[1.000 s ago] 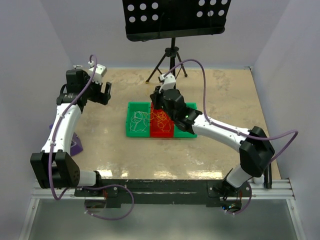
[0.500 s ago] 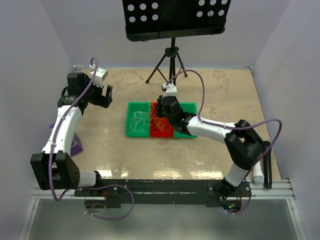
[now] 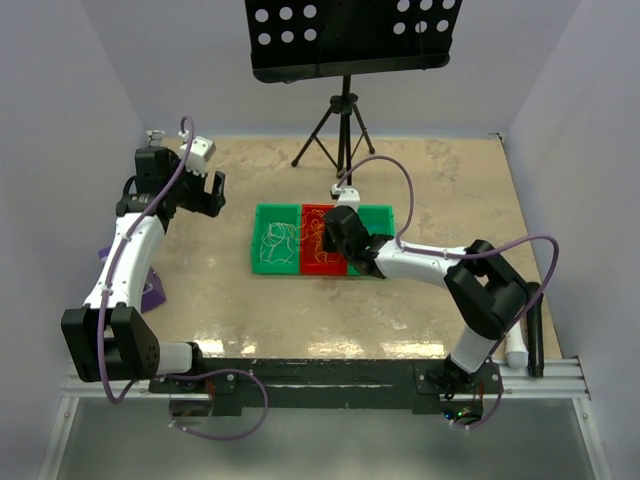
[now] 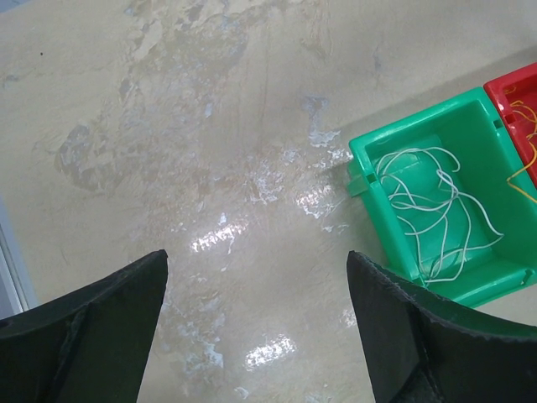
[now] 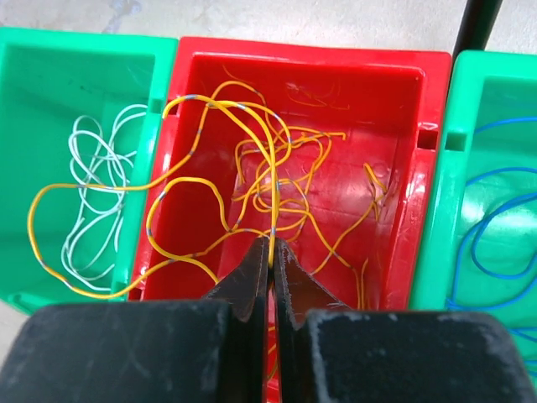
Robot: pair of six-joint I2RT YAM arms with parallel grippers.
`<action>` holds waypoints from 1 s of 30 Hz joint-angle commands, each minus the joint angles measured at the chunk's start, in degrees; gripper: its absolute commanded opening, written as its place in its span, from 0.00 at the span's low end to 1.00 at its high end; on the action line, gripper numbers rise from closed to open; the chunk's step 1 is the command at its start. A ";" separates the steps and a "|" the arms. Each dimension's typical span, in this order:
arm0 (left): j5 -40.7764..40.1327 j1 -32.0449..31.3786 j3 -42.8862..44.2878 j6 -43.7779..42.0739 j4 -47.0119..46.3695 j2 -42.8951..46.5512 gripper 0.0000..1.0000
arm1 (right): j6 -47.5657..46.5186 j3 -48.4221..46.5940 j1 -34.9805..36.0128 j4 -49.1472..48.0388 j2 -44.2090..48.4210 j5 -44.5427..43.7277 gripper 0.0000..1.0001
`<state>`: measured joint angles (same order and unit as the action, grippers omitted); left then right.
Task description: Untangle the cables
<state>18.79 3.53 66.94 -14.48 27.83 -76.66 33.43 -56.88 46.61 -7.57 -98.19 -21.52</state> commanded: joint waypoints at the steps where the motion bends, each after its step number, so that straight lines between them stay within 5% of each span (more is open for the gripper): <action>1: 0.81 0.51 -0.32 1.03 -2.52 1.96 0.93 | -0.29 -4.01 0.41 2.38 -2.17 -0.02 0.00; 11: 0.64 0.43 -0.84 1.47 -3.75 2.39 0.96 | -0.91 -13.43 0.32 11.26 -8.42 -2.56 0.01; 16: 1.08 0.51 -0.93 1.74 -3.84 2.31 0.97 | -1.26 -14.13 0.24 13.20 -6.66 -2.21 0.28; 26: 0.90 0.43 -1.81 1.56 -4.63 2.40 0.98 | -3.11 -16.86 0.24 16.45 -1.05 -2.04 0.56; 30: 1.51 0.43 -1.20 2.44 -4.90 0.99 0.98 | -4.51 -18.35 0.15 18.82 3.35 -2.91 0.80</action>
<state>18.94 3.55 65.65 -13.93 25.52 -75.77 30.85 -71.13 46.59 9.56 -100.75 -22.98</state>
